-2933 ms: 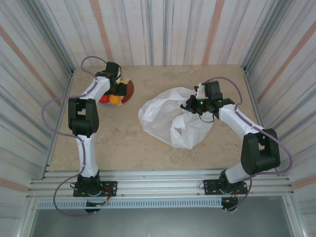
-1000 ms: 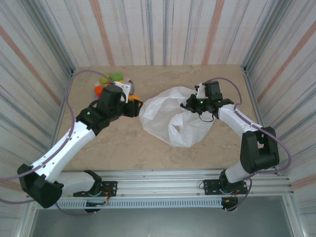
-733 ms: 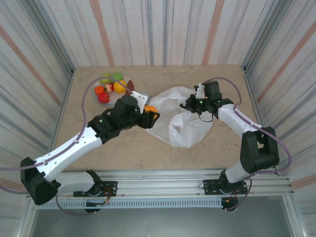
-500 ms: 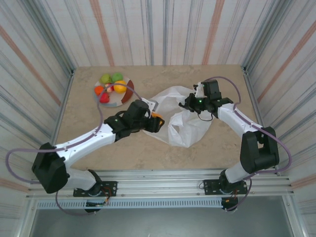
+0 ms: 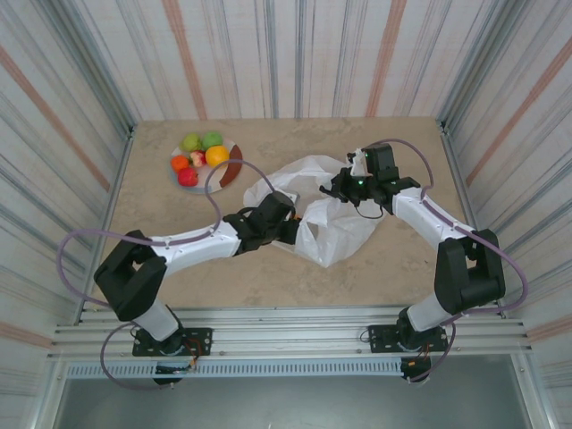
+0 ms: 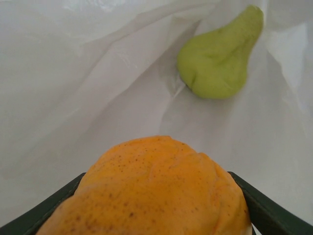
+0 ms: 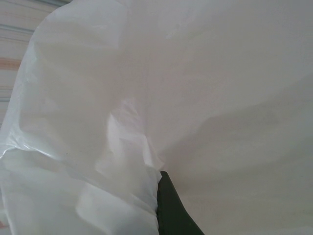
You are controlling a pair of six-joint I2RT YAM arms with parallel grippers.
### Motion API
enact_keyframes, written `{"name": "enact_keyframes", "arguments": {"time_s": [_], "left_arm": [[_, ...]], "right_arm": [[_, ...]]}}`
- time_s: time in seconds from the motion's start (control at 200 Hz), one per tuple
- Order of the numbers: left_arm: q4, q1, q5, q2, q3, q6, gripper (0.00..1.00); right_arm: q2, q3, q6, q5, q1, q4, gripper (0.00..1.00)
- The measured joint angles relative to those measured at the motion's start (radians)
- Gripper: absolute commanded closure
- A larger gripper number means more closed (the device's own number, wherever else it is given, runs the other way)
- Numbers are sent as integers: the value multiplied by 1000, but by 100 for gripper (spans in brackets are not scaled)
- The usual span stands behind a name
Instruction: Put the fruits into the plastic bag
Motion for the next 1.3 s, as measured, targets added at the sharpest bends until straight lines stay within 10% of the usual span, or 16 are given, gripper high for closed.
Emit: {"name": "enact_keyframes", "arguments": {"time_s": [0.621, 1.303], "left_arm": [[358, 17, -198, 341, 158, -49, 23], [385, 19, -157, 310, 142, 6, 12]], "right_arm": [[10, 0, 10, -35, 12, -6, 100], [12, 0, -12, -34, -4, -19, 100]]}}
